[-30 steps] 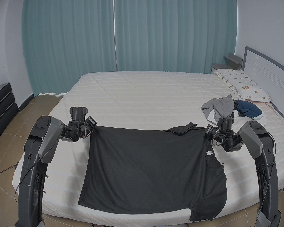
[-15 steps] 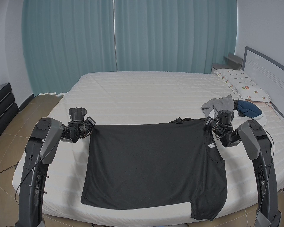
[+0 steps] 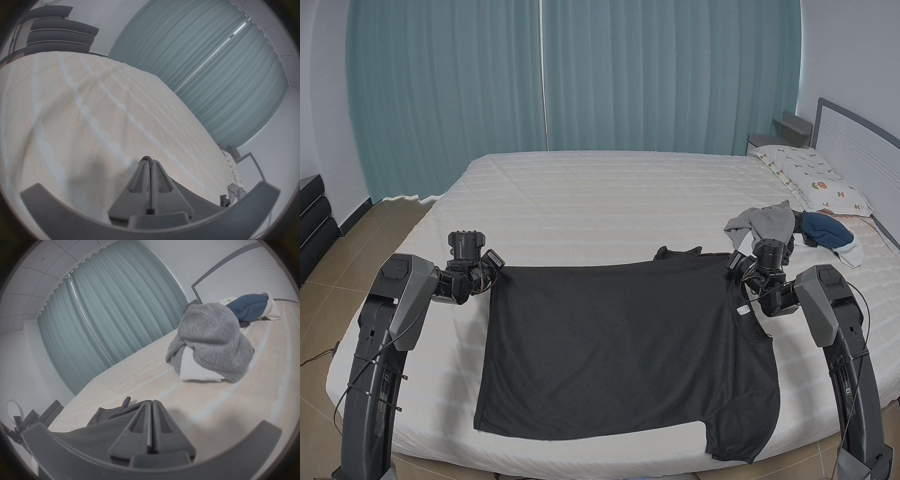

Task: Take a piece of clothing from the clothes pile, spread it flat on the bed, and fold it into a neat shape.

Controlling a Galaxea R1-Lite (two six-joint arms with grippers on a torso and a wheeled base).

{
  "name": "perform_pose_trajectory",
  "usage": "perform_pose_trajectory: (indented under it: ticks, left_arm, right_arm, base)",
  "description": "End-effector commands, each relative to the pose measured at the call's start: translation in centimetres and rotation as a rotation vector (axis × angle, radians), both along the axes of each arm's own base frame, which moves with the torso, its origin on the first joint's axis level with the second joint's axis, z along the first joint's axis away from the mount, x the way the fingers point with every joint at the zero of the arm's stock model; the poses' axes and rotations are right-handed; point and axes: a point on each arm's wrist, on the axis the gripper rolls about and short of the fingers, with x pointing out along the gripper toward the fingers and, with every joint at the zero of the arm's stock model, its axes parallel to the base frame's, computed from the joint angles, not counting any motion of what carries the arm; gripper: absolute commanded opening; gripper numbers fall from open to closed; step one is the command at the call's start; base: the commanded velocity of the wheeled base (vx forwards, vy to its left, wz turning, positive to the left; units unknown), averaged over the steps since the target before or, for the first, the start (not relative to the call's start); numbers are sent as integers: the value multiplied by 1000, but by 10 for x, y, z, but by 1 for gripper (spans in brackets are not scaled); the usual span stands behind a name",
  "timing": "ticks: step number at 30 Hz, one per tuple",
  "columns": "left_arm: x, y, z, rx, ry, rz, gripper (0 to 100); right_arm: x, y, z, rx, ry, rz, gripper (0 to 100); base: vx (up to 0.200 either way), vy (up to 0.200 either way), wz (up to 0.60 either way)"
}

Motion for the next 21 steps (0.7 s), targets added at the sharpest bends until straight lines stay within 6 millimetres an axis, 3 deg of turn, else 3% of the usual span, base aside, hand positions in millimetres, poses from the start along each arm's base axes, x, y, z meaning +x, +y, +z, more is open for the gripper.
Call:
perform_pose_trajectory:
  ticks: [1, 2, 3, 12, 17, 19, 21]
  left_arm:
    - [0, -1, -5, -1, 10, -3, 0]
    - [0, -1, -5, 0, 11, -1, 0]
    - [0, -1, -5, 0, 14, -3, 100]
    - [-1, -2, -4, 0, 11, -3, 100]
    - [-5, 9, 14, 8, 4, 53, 100]
    - [-7, 11, 15, 8, 9, 59, 100]
    - [-20, 18, 33, -4, 16, 78, 100]
  right_arm:
    - [-1, 0, -9, -1, 18, 1, 100]
    - [-1, 0, -9, -1, 18, 1, 100]
    - [-1, 2, -9, -1, 22, 4, 100]
    - [-6, 4, -12, 1, 46, 7, 100]
    - [-22, -7, 18, 7, 59, -14, 100]
    - [-26, -8, 22, 7, 59, -16, 100]
    - [-49, -14, 33, 11, 69, -23, 100]
  base:
    - [0, 0, 0]
    - [0, 0, 0]
    - [0, 0, 0]
    - [0, 0, 0]
    - [0, 0, 0]
    - [0, 0, 0]
    - [0, 0, 0]
